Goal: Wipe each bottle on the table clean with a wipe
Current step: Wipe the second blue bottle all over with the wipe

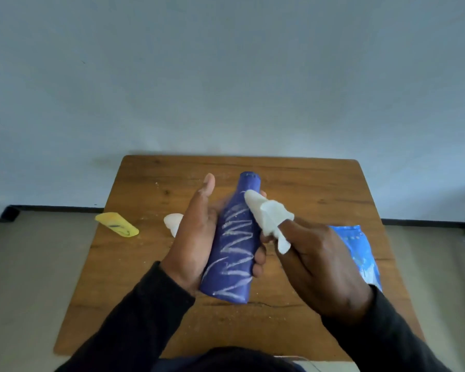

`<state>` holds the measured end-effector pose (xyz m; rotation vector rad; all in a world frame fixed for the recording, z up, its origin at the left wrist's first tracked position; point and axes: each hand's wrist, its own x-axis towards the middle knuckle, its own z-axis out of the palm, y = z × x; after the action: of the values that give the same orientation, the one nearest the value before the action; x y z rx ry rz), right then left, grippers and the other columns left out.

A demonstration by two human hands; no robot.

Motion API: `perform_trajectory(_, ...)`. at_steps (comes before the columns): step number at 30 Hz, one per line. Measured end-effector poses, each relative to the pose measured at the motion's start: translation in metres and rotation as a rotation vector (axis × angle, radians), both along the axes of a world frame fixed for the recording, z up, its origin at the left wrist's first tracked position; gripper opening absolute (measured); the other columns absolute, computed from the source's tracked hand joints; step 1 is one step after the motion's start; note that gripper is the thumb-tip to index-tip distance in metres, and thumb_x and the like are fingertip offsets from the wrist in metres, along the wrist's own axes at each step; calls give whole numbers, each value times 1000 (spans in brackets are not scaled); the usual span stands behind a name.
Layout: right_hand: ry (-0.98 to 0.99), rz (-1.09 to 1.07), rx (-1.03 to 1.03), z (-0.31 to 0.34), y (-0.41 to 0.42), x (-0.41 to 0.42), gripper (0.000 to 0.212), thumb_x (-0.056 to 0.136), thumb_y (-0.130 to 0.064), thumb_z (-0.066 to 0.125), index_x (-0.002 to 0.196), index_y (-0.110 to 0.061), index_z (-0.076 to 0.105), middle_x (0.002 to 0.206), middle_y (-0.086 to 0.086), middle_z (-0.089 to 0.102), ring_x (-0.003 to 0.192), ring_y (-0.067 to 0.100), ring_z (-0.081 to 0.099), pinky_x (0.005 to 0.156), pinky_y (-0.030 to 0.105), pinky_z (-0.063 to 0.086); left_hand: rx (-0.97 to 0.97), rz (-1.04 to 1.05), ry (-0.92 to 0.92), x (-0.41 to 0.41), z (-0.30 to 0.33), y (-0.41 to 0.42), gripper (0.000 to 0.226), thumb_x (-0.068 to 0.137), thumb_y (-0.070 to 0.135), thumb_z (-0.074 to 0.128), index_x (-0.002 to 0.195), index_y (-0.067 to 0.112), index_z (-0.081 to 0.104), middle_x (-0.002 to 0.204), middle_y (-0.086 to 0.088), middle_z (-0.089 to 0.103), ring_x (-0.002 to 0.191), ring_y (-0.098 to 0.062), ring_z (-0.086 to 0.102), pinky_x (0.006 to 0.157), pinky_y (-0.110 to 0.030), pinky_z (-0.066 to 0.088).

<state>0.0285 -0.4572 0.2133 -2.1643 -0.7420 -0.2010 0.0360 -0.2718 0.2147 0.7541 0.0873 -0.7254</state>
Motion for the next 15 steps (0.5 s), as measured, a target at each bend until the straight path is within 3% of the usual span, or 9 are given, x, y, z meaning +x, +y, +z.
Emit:
perform_trajectory(3,-75,-38,-84,7,5,3,16,91,-16,44,84,-30,48,74,-13,53,57,12,48,46,34,43,-37,-35,-17,-5,6,11,96,93,78,21,139,-2,46,79,-20,63,60,-28,63,56,-36,55)
perform_trajectory(9,-8,142,-192,21,5,-13,19,94,-16,46,101,-28,58,83,-6,66,64,23,60,51,36,47,17,-47,-19,-12,12,17,96,89,82,18,136,8,57,80,-21,66,57,-30,63,54,-37,55)
perform_trajectory(12,-130,-18,-262,28,6,-3,14,88,-15,50,88,-28,49,71,-7,57,54,22,50,41,35,39,-32,-78,-47,-17,12,17,97,89,84,16,133,5,51,80,-21,64,61,-29,65,58,-37,56)
perform_trajectory(15,-117,-55,-278,30,2,-8,11,86,-11,58,84,-21,53,67,-10,48,49,16,43,40,34,35,-54,-46,-63,-17,14,20,96,88,85,17,134,7,50,80,-20,64,60,-29,65,56,-37,56)
